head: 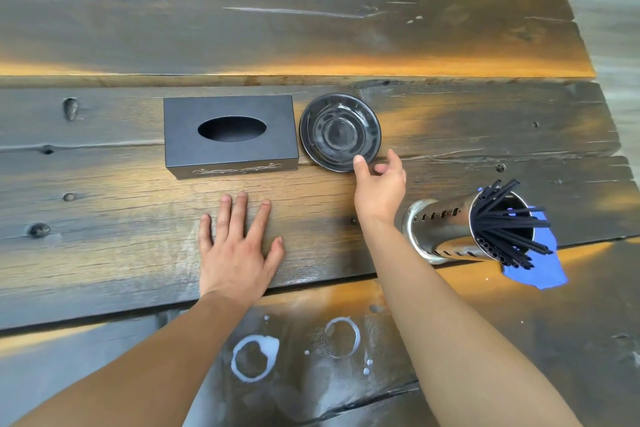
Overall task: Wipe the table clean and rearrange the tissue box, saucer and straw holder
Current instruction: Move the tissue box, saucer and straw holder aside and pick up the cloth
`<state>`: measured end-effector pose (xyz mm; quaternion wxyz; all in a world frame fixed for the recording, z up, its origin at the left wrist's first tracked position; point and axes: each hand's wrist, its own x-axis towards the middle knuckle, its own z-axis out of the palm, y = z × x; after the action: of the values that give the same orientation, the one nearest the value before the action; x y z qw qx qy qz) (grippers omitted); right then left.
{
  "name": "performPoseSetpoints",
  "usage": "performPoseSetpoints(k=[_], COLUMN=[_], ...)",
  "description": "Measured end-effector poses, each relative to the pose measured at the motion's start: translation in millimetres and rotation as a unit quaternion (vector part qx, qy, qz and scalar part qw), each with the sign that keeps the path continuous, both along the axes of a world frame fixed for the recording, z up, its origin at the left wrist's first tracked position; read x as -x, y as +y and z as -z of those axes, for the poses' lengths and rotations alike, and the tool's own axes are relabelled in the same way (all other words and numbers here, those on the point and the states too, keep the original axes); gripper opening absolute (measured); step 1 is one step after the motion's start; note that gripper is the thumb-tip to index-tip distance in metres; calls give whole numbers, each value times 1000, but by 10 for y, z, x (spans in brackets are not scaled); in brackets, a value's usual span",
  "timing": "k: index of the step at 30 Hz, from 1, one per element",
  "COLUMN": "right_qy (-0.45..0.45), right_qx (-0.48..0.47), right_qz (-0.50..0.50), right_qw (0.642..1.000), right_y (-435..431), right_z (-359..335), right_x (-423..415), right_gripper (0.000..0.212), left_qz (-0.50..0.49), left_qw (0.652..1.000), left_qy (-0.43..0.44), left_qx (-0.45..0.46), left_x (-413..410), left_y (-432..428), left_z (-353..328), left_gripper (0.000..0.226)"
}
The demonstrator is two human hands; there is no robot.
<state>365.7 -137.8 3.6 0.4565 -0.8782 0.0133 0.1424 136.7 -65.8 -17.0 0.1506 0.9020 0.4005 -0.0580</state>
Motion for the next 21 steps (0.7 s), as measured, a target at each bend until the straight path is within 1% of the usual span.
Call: performPoseSetpoints(k=[3,6,8,10,11,13,15,17,18,19,21], right_qy=[14,51,67,64,55,34,6,-16,-29,-43,-69], right_qx=[-40,-66,-79,-89,-83,-56,-42,-58,-69,-76,-89], right_qz=[24,66,119,182,208,247,267,247,224,198,158], right_qw=[999,994,987,977,973,967,963,967,972,976,981], right_y=[-259,-588,-810,-1021,-1116,-1261,-1352,-1398,-1416,-1430,-1466], right_z=[-148,-209,-224,-190,-172,-146,-142,-167,-182,-198,-207], right_x=[255,575,763,896,932,923,839,733,682,633,534], right_gripper=[66,63,56,45,43,52,71,96,102,103,85], left_qz=[0,-2,-4,-4,-4,-6,-9,-10,-10,-10,-10], left_qw=[1000,1000,1000,1000,1000,1000,1000,1000,1000,1000,1000], left_qy=[3,3,-5,-9,-8,-11,-14,-16,-18,-18,-18], left_qx=[1,-4,-3,-5,-6,-5,-3,-4,-4,-4,-3], left_x=[-2,4,6,8,10,10,12,12,12,11,9], left_y=[10,12,6,-3,-10,-23,-31,-36,-37,-38,-43], left_z=[-5,-5,-3,-1,-2,-8,-18,-29,-34,-37,-43], left_gripper=[68,67,66,66,66,65,65,65,65,65,65])
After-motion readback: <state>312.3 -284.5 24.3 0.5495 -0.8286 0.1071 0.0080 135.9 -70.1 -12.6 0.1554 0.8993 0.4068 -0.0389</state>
